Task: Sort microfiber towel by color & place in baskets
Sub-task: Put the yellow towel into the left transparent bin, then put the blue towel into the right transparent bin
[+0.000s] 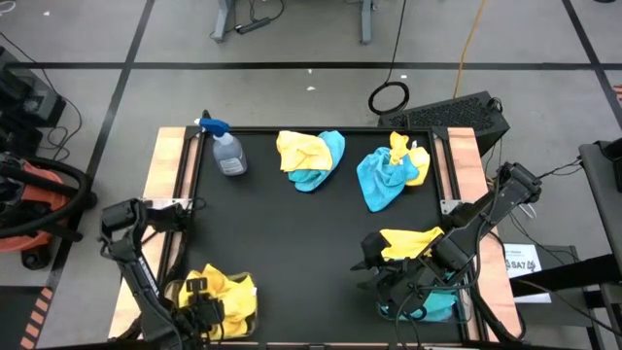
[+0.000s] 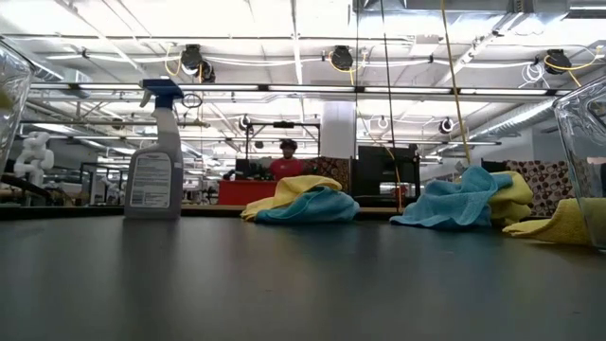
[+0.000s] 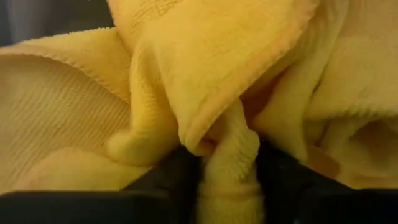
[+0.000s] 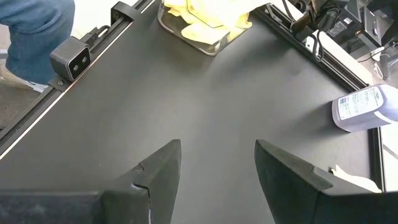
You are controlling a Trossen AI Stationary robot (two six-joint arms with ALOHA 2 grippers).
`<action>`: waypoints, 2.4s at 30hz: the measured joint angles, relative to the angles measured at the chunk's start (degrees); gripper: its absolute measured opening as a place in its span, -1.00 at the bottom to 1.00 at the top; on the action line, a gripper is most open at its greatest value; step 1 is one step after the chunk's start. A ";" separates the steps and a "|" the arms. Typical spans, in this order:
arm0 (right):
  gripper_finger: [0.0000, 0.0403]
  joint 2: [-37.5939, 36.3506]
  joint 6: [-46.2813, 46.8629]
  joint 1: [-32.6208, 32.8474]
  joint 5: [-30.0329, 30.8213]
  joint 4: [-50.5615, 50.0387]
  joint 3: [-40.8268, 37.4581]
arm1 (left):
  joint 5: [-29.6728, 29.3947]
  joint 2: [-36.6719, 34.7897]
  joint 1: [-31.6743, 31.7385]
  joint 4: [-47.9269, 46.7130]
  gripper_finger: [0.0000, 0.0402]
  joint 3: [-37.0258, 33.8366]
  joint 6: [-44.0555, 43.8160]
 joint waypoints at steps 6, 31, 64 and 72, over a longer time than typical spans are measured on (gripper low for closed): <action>-0.01 0.00 -0.49 0.00 0.00 0.02 0.00 | 0.17 -4.67 0.13 -0.95 0.08 1.34 -0.01; -0.01 0.02 -1.53 -0.55 0.25 -0.48 0.00 | -29.36 -18.27 5.07 -0.73 0.17 2.07 22.91; -0.01 0.02 -4.34 -20.81 -0.10 -9.47 -10.48 | -23.20 -18.23 51.00 44.02 0.17 -16.00 83.75; -0.01 0.02 -8.22 -29.01 -4.94 -8.15 -16.48 | -11.65 -18.23 62.64 49.29 0.17 -17.64 87.20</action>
